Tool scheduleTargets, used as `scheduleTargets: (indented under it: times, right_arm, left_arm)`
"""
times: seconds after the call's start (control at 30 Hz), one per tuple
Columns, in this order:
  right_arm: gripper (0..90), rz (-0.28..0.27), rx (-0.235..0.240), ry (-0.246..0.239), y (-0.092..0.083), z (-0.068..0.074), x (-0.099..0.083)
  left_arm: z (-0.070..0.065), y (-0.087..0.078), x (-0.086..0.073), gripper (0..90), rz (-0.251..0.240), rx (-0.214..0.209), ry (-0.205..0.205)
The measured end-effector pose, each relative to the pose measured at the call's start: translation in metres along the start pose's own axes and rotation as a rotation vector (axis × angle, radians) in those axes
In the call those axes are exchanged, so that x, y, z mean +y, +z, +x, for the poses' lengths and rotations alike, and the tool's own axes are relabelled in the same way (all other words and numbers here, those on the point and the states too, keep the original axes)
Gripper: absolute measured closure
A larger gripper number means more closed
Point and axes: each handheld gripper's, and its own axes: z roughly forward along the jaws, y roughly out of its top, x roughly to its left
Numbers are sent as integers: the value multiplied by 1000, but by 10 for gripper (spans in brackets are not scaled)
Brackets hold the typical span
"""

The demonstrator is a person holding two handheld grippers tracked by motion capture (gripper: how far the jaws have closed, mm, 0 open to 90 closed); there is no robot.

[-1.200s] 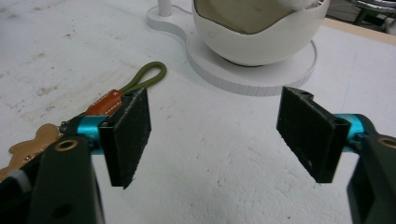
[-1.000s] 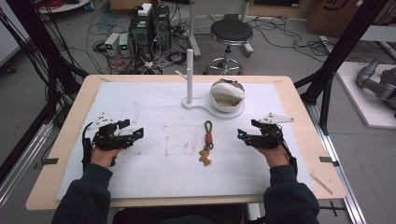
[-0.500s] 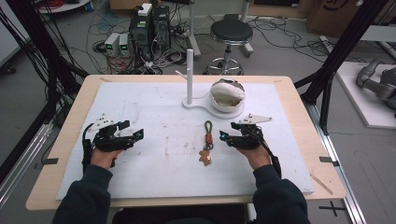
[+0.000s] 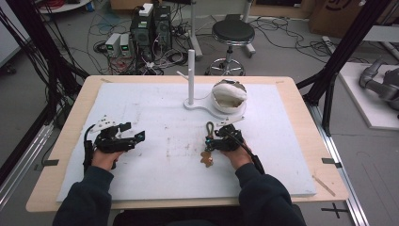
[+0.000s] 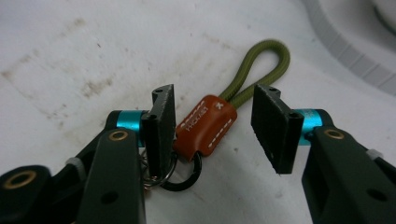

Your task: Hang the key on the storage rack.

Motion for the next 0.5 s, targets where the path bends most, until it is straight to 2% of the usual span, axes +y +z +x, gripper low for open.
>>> scheduleTargets:
  times: [0.03, 0.1, 0.17, 0.23, 0.4, 0.5]
  right_arm:
    - [513, 16, -4, -3, 3, 0, -1]
    - [516, 41, 17, 12, 7, -1, -2]
    - [553, 49, -25, -22, 8, 4, -3]
    - [568, 50, -42, -19, 8, 7, -3]
    - [753, 58, -29, -19, 6, 3, -3]
    - [773, 66, -5, -24, 5, 1, -2]
  left_arm:
    - [0, 0, 0, 196, 1, 0, 0]
    - [0, 0, 0, 196, 3, 0, -2]
    - [0, 0, 0, 196, 6, 2, -1]
    - [0, 1, -1, 196, 8, 1, 1]
    - [0, 2, -1, 197, 15, -1, 1]
    - [0, 2, -1, 198, 15, 0, -4]
